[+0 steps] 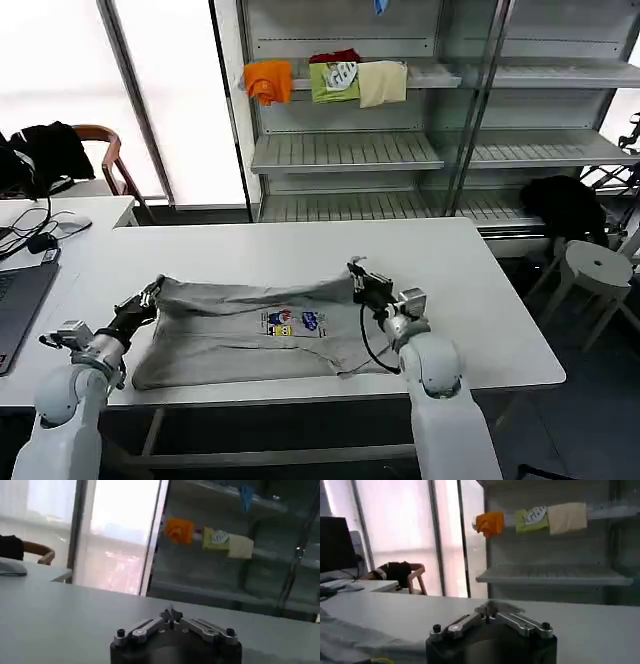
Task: Fold and organize the clothes.
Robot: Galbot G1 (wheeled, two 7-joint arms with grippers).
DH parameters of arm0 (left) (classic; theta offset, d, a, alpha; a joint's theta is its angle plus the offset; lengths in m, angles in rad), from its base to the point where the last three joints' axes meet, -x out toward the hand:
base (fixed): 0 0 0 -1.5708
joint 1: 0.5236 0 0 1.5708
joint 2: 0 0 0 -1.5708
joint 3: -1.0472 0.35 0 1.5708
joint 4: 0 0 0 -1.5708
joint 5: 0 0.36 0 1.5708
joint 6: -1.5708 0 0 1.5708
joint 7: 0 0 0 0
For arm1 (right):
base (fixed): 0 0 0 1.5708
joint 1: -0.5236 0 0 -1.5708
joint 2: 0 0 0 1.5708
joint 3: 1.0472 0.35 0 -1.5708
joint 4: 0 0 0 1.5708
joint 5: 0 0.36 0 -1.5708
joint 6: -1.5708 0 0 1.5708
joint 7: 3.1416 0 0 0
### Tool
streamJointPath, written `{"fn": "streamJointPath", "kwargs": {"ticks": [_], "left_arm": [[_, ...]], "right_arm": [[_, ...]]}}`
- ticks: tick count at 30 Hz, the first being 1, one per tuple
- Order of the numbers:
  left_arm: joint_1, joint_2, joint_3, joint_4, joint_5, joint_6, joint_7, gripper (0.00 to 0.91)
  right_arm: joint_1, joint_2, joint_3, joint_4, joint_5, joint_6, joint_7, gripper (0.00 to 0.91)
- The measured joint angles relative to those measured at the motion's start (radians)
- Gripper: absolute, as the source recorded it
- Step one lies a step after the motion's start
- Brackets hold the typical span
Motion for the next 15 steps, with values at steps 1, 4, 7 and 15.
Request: {"fn": "streamJointPath", "kwargs": {"ticks": [1,4,7,15], "left_arm": [[0.004,0.001,-0.002,0.0,-0.007,-0.001,0.003,0.0],[0.012,0.007,-0.009,0.0,-0.025,-0.001,0.011,0.0],[0.018,0.013,-0.017,0.004,-0.042,-0.001,0.019,0.0],[0.042,0.024,-0.025,0.006,-0.051,-0.003,0.049,0.0]], "right_arm": [[-0.009,-0.003,0.003,0.008,0.001,0.0,-0.001,0.0],[-0.035,-0.007,0.006,0.031,0.006,0.0,-0.007,0.0],[-0.06,-0.008,0.01,0.048,0.008,0.001,-0.013,0.0],[-0.114,-0.017,0.018,0.081,0.009,0.002,-0.024,0.0]]}}
